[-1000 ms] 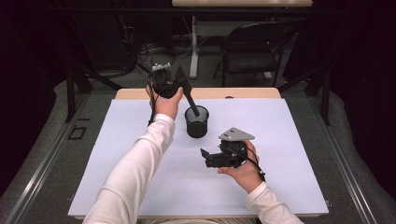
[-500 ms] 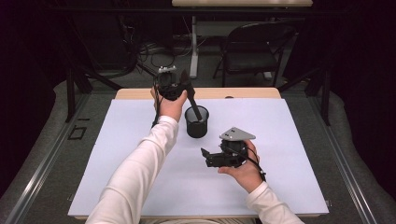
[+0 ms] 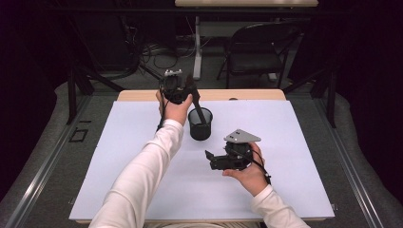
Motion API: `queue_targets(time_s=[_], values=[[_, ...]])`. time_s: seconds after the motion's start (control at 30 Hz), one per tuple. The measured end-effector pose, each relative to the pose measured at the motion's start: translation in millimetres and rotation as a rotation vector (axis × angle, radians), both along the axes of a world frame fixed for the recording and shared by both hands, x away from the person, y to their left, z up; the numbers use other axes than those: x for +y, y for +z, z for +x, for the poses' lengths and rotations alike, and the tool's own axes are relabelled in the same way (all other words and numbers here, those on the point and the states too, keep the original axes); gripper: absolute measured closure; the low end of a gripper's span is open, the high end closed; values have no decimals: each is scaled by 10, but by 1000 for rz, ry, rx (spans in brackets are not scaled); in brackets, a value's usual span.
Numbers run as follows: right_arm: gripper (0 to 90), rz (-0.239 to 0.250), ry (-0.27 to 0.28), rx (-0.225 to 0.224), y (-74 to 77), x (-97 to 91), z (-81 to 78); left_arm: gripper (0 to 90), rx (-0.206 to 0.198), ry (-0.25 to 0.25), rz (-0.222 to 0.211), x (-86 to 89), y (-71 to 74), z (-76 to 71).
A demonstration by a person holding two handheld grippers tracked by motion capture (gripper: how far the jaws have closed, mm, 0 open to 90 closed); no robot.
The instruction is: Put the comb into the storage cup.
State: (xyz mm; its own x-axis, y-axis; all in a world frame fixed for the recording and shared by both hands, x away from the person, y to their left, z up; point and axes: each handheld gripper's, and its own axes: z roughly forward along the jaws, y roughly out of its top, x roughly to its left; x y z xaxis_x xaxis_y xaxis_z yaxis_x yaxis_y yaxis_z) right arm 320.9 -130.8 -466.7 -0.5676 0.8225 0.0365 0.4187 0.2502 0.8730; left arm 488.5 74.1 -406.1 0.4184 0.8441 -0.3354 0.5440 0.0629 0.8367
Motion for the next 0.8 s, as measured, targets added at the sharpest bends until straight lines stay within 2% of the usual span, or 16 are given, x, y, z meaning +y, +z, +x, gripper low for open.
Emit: queue_targets(time_s=[0.8], values=[[22,-12,5,-3,-11,5,4,860,46,-1,-35,-1,-194,19]])
